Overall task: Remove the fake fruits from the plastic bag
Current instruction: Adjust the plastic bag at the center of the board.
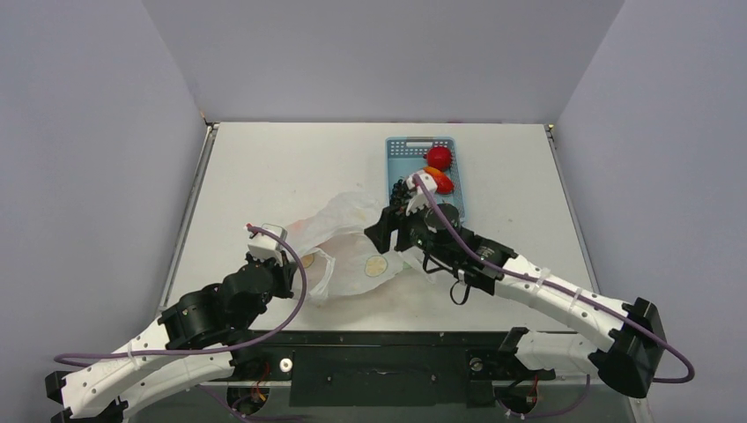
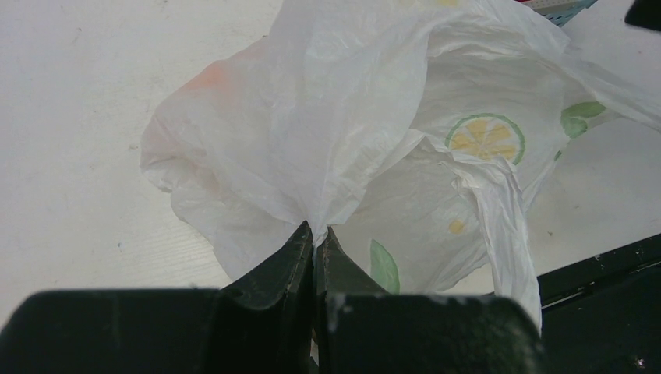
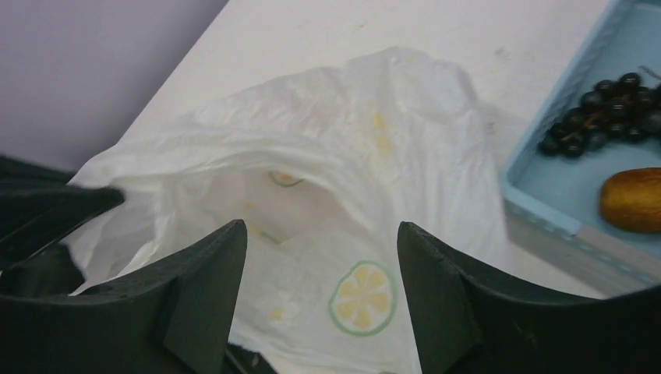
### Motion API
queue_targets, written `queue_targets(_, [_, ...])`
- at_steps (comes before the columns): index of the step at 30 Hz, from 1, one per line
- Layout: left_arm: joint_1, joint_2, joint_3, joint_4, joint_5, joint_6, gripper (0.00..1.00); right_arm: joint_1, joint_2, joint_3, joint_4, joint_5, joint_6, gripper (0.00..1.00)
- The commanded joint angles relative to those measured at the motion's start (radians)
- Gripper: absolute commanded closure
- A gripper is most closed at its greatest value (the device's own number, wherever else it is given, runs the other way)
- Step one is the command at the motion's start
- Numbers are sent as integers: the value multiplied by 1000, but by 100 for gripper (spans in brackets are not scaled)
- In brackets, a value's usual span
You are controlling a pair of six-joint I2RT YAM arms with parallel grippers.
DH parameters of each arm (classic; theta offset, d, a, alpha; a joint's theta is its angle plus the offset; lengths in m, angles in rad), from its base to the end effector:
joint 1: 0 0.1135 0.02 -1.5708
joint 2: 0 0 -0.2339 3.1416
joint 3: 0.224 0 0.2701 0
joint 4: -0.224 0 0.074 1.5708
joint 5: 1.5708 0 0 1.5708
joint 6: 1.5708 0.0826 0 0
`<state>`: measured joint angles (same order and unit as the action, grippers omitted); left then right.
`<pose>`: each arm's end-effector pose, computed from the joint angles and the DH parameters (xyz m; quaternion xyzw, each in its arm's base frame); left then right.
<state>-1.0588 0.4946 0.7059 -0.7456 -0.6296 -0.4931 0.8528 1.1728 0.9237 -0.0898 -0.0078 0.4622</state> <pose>0.1307 -0.1333 0.2667 0.0833 0.8360 -0.1379 0.5246 0.2278 0.2618 0.2703 -0.1606 0.8003 0.3556 0.4553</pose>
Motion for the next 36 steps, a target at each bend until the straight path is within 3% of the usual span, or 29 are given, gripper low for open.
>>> queue_targets(1, [-4,-7,43,34,2,4,100,142,-87,-122,203,12,65,35])
queue_targets(4, [-4,-11,41,34,4,6,100,243,-95,-229,351,50,120,48])
queue_targets(7, [-4,-12,38,38,9,4,100,321,-58,-242,395,106,125,62])
queue_targets(9, [-5,-13,29,53,4,5,100,346,-20,-240,427,109,123,67])
queue_targets(13, [-4,-7,25,78,56,10,100,342,83,-192,413,136,117,67])
queue_targets(17, [-5,-18,46,76,92,-66,100,321,219,-131,397,134,114,69])
queue_targets(22, [-4,-48,26,203,221,-201,100,286,338,-50,412,93,119,70])
queue_targets(25, [-5,-62,9,268,303,-281,100,252,389,-28,451,43,149,67])
queue_targets(28, [-4,-68,1,286,325,-347,100,221,428,-11,484,17,158,54])
queue_targets(32, [-4,-68,18,119,206,-445,100,213,503,40,496,-43,159,37])
queue_targets(36, [-4,-90,12,8,138,-507,100,214,582,83,519,-81,157,31])
